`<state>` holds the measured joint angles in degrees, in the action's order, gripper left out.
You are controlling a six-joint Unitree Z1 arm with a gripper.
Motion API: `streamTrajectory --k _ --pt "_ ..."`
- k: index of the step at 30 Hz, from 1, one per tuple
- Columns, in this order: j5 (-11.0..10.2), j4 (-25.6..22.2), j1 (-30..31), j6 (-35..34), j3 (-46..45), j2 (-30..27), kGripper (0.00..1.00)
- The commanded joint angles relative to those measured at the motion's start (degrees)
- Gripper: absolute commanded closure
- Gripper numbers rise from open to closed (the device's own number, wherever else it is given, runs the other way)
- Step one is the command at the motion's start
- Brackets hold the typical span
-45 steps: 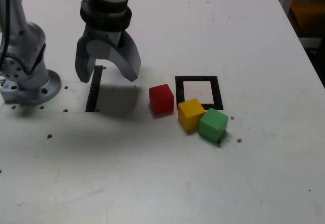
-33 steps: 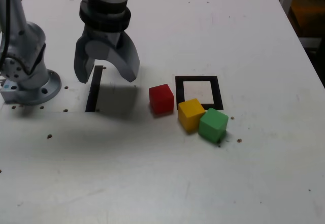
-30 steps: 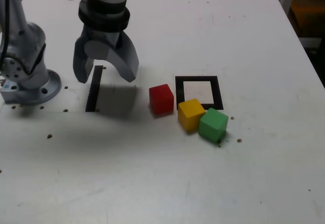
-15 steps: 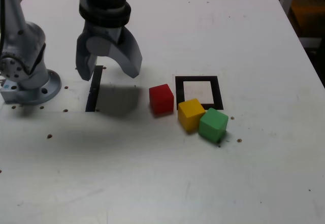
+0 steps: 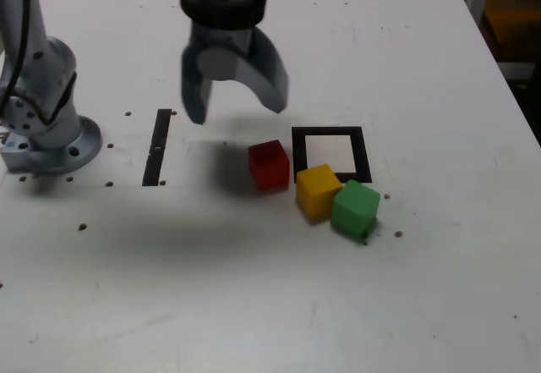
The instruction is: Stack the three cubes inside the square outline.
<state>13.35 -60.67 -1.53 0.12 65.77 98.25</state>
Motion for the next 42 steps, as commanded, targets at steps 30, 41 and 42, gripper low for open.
streamTrajectory --k 30,41,42 --pt "-3.4 -1.4 5.3 -7.8 3.1 6.5 0.11" --pt "-3.7 -0.1 6.2 -8.5 3.4 8.1 0.12" --pt "-3.8 0.0 6.2 -8.5 3.4 8.3 0.12"
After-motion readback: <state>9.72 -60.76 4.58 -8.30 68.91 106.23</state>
